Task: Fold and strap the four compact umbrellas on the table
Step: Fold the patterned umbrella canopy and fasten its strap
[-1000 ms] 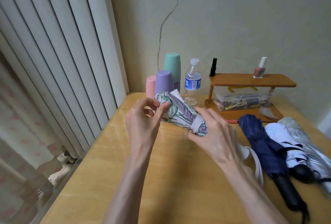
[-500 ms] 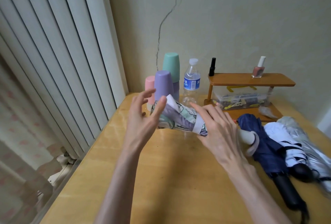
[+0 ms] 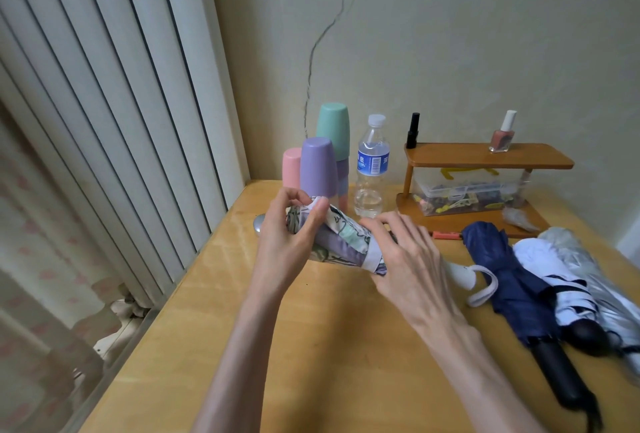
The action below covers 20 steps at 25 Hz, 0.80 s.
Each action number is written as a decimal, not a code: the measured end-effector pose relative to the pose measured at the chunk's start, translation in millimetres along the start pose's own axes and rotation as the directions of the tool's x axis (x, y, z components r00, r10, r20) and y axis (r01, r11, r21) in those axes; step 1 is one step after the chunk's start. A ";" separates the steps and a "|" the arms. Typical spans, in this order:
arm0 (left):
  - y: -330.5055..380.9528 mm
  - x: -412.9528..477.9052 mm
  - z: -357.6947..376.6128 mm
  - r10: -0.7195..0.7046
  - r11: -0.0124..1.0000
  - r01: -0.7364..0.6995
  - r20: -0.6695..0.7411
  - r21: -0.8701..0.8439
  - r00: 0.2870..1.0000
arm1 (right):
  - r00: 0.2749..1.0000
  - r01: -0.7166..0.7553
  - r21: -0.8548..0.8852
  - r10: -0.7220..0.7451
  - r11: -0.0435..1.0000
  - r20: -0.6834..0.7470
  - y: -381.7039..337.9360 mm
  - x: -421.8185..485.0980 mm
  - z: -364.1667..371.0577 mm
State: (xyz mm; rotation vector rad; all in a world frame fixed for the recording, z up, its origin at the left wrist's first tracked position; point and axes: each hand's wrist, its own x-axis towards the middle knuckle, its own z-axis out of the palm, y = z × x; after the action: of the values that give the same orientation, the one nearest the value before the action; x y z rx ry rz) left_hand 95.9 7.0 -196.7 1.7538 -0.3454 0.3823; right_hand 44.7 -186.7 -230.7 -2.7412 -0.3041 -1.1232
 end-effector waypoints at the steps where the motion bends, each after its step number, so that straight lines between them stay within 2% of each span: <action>1: -1.7 0.2 1.8 -0.017 1.000 0.017 -0.003 -0.002 1.000 | 1.000 0.003 0.021 -0.003 1.000 0.004 -0.1 -0.4 1.1; 5: -5.1 1.1 6.4 -0.042 0.999 0.043 -0.062 0.008 0.997 | 0.999 -0.034 0.011 0.034 0.999 0.009 -0.8 0.0 0.6; 9: 7.1 -0.7 5.1 0.041 0.998 -0.045 -0.082 -0.043 0.996 | 0.994 -0.067 -0.002 0.067 0.998 0.085 -4.6 0.7 -2.0; 12: 11.9 -1.7 2.6 0.087 0.993 -0.092 -0.069 -0.072 0.994 | 0.971 -0.060 0.170 0.018 0.984 0.238 -5.3 4.3 -11.5; 14: 13.3 -0.5 -0.8 0.100 0.988 -0.106 -0.054 -0.115 0.994 | 0.940 -0.141 0.315 0.027 0.939 0.341 -7.2 6.1 -17.2; 17: 13.3 1.3 -9.2 0.135 0.973 -0.133 0.000 -0.187 0.991 | 0.926 -0.258 0.449 0.087 0.856 0.367 -4.6 8.6 -22.7; 20: 13.8 -2.7 -9.1 0.118 0.949 -0.091 0.072 -0.302 0.990 | 0.905 -0.342 0.537 0.117 0.771 0.409 6.9 10.4 -28.5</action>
State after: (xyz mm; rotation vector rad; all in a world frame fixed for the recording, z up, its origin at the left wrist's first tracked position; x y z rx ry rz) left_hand 86.9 13.1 -183.8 1.4618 -0.5347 0.3096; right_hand 34.5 -198.4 -203.8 -2.2895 -0.2869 -0.3581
